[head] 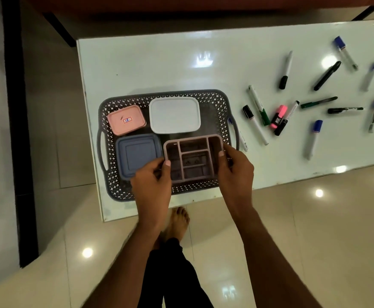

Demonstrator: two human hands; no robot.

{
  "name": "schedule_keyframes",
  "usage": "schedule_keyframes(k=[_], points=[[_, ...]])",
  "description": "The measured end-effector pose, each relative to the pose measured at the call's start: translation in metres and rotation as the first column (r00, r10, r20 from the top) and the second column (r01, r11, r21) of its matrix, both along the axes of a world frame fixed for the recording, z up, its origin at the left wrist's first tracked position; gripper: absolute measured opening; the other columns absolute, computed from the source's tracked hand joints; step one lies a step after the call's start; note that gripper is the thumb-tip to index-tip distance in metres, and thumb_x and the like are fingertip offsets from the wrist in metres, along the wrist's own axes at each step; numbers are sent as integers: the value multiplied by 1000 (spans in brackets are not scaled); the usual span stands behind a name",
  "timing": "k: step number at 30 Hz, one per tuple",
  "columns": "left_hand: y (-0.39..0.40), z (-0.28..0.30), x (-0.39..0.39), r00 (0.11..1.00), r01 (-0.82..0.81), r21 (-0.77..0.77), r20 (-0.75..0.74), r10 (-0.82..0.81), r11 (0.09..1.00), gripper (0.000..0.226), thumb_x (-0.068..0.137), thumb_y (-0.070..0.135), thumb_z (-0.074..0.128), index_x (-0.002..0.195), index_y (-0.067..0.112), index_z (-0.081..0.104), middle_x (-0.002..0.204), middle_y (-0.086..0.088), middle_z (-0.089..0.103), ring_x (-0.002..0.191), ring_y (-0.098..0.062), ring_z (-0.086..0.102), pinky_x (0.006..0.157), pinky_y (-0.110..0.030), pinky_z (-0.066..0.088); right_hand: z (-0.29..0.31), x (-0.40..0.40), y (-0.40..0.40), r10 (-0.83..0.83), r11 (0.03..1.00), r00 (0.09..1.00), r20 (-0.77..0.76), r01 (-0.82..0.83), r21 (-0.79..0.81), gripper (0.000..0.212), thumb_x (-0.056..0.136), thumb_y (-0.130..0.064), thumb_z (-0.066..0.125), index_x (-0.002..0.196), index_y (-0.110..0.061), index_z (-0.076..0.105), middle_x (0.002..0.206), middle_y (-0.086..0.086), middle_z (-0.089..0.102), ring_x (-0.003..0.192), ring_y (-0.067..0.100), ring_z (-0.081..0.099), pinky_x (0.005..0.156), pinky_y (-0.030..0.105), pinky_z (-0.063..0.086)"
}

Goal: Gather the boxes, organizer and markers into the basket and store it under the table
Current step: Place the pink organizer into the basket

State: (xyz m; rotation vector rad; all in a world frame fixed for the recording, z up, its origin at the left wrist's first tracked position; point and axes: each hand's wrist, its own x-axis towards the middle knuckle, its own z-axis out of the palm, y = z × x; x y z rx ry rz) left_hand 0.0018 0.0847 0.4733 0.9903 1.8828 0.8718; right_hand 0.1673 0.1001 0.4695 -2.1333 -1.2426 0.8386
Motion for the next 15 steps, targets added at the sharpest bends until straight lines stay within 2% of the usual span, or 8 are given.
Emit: schedule_keyframes(k=[2, 3, 5, 7, 8, 11, 13, 15], points=[[1, -3, 0, 1000, 12, 9, -25, -12, 1000, 19, 101, 13, 64, 115, 13, 77, 85, 18, 72, 76, 8, 69, 73, -15, 59, -1, 1, 2, 18, 1000, 999, 46, -18, -7, 30, 104, -17, 50, 127, -21, 69, 106, 3, 73, 93, 16, 67, 81, 30, 56], [2, -5, 0, 999, 20, 14, -44, -19, 1000, 21, 100, 12, 64, 117, 12, 76, 89, 13, 73, 77, 8, 68, 74, -11, 57, -1, 1, 3, 21, 1000, 998, 60, -21, -10, 30, 103, -14, 51, 126, -20, 69, 107, 3, 74, 93, 17, 68, 82, 32, 56], [4, -8, -2, 996, 45, 19, -81, -44, 999, 23, 100, 11, 64, 121, 9, 75, 100, 2, 77, 84, -2, 70, 78, -11, 57, -2, 1, 1, 26, 1000, 998, 64, -26, -11, 31, 102, -10, 51, 126, -19, 69, 108, 2, 74, 92, 17, 69, 83, 34, 59], [2, -11, -2, 991, 74, 17, -112, -71, 997, 24, 100, 10, 64, 122, 9, 74, 105, -1, 77, 90, -10, 72, 79, -9, 56, -4, 1, -3, 36, 999, 997, 73, -35, -14, 32, 101, -7, 53, 125, -20, 69, 107, 2, 75, 91, 17, 70, 82, 37, 61], [0, -12, -3, 989, 86, 12, -124, -84, 996, 25, 100, 10, 64, 123, 9, 73, 107, -1, 77, 91, -10, 71, 80, -8, 55, -6, 0, -6, 41, 999, 996, 82, -39, -20, 32, 100, -7, 54, 125, -20, 69, 106, 2, 75, 89, 18, 71, 81, 37, 61], [-4, -15, -3, 984, 106, -1, -146, -105, 994, 28, 100, 12, 64, 127, 10, 71, 113, -3, 76, 98, -12, 71, 87, -21, 57, -8, -2, -13, 47, 999, 994, 95, -45, -30, 35, 100, -4, 52, 127, -20, 68, 103, 3, 76, 86, 18, 71, 79, 34, 60], [-4, -13, -3, 983, 107, -3, -150, -107, 994, 29, 100, 12, 64, 128, 9, 70, 114, -3, 75, 99, -13, 70, 88, -23, 57, -8, -3, -14, 54, 998, 992, 114, -52, -19, 36, 99, -2, 50, 126, -19, 69, 101, 4, 76, 84, 19, 70, 76, 33, 59], [-2, -11, -4, 985, 102, -1, -136, -102, 995, 28, 99, 9, 64, 127, 8, 71, 113, -4, 76, 98, -13, 70, 90, -25, 57, -8, -3, -12, 57, 998, 991, 117, -54, -29, 36, 99, -1, 51, 124, -18, 70, 98, 4, 76, 82, 19, 69, 71, 25, 54]])
